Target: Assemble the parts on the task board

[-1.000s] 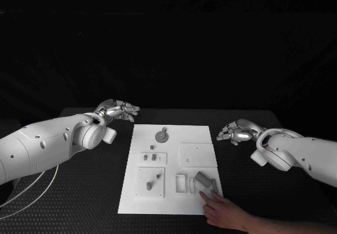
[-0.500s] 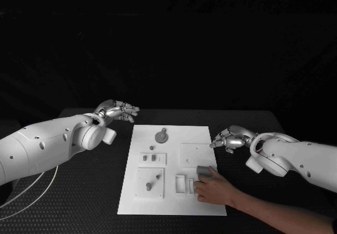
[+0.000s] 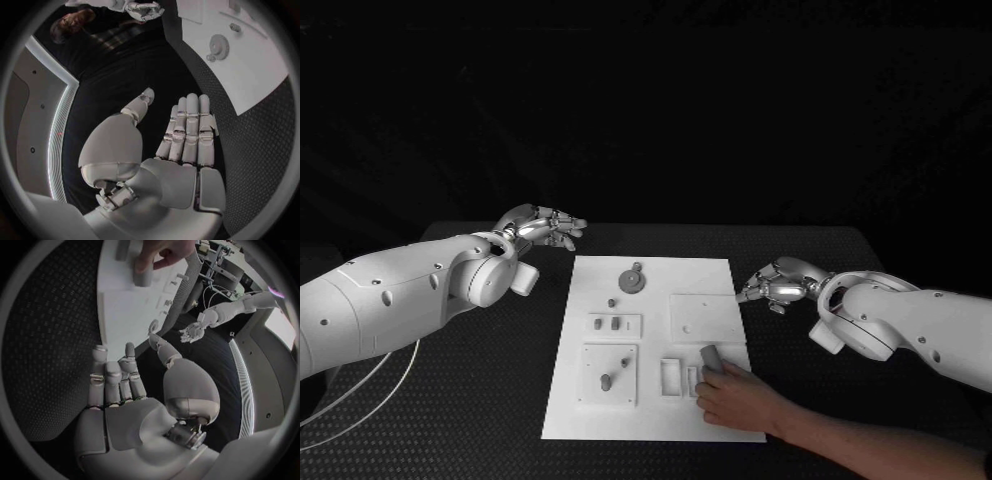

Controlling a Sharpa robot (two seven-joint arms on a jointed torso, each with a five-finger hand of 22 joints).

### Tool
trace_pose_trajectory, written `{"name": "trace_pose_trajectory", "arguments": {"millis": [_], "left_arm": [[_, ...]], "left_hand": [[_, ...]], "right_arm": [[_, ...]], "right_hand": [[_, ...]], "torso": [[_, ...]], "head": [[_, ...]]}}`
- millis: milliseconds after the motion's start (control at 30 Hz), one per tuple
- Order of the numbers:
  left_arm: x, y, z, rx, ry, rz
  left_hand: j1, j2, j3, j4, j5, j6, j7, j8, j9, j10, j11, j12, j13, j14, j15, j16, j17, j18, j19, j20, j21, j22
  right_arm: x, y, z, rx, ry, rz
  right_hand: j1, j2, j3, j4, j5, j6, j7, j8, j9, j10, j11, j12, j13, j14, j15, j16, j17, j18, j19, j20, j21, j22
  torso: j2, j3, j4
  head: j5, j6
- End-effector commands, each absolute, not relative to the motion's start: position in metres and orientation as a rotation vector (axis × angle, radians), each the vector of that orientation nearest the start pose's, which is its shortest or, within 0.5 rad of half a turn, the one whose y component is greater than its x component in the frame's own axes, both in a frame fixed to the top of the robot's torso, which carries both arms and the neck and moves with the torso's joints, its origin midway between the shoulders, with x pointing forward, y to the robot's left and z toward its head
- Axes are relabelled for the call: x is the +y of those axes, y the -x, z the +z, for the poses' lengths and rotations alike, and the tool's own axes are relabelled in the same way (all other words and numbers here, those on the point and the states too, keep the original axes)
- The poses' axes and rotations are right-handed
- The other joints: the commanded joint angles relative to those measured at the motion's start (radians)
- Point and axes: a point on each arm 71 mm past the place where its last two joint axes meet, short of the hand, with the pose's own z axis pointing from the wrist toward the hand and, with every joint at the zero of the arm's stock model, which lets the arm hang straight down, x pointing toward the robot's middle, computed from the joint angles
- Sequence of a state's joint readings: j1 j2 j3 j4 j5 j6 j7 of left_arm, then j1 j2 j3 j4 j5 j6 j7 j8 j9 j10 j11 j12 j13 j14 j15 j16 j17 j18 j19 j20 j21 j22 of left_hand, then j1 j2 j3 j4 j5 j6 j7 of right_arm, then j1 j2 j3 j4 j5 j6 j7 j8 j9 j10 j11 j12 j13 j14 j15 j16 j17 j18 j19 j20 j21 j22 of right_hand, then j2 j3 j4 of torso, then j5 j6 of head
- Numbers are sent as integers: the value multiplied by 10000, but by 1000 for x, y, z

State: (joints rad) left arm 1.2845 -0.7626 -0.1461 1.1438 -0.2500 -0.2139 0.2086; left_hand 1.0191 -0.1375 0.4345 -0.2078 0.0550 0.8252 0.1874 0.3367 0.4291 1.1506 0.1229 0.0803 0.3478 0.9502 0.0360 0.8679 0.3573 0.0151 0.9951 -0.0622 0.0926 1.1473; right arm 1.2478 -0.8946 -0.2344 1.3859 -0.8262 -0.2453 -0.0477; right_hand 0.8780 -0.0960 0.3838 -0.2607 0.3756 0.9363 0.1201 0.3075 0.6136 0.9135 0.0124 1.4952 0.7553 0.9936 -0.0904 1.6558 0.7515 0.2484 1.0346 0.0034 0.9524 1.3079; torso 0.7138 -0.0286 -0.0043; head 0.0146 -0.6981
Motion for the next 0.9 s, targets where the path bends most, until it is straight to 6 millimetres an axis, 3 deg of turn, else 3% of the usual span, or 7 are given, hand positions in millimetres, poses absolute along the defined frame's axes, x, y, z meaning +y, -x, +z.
{"name": "trace_pose_trajectory", "arguments": {"millis": [33, 900], "left_arm": [[284, -551, -196, 15957, 9377, -11382], [283, -550, -197, 16042, 9379, -11411]], "left_hand": [[21, 74, -22, -25, -39, 47, -21, 59, -10, 36, -55, 45, 17, -38, 63, -37, 16, 13, -5, 57, -54, 13], [31, 80, -16, -32, -39, 46, -21, 60, -13, 35, -55, 43, 18, -39, 64, -45, 25, 15, -5, 56, -59, 20]], "right_arm": [[-284, -489, -246, 19357, -4573, 7021], [-295, -493, -247, 19296, -4762, 6691]], "right_hand": [[-84, -49, 30, 27, 25, 61, 31, -7, 11, 70, 16, 1, 13, 74, 15, 44, -16, 134, 47, -7, 55, 22], [-150, -90, 47, 60, 24, 56, 33, -31, 14, 86, 17, -11, 33, 89, 14, 45, -18, 134, 59, -22, 53, 19]], "torso": [[3, 3, -7], [2, -6, 6]], "head": [[9, 10], [-43, 4]]}}
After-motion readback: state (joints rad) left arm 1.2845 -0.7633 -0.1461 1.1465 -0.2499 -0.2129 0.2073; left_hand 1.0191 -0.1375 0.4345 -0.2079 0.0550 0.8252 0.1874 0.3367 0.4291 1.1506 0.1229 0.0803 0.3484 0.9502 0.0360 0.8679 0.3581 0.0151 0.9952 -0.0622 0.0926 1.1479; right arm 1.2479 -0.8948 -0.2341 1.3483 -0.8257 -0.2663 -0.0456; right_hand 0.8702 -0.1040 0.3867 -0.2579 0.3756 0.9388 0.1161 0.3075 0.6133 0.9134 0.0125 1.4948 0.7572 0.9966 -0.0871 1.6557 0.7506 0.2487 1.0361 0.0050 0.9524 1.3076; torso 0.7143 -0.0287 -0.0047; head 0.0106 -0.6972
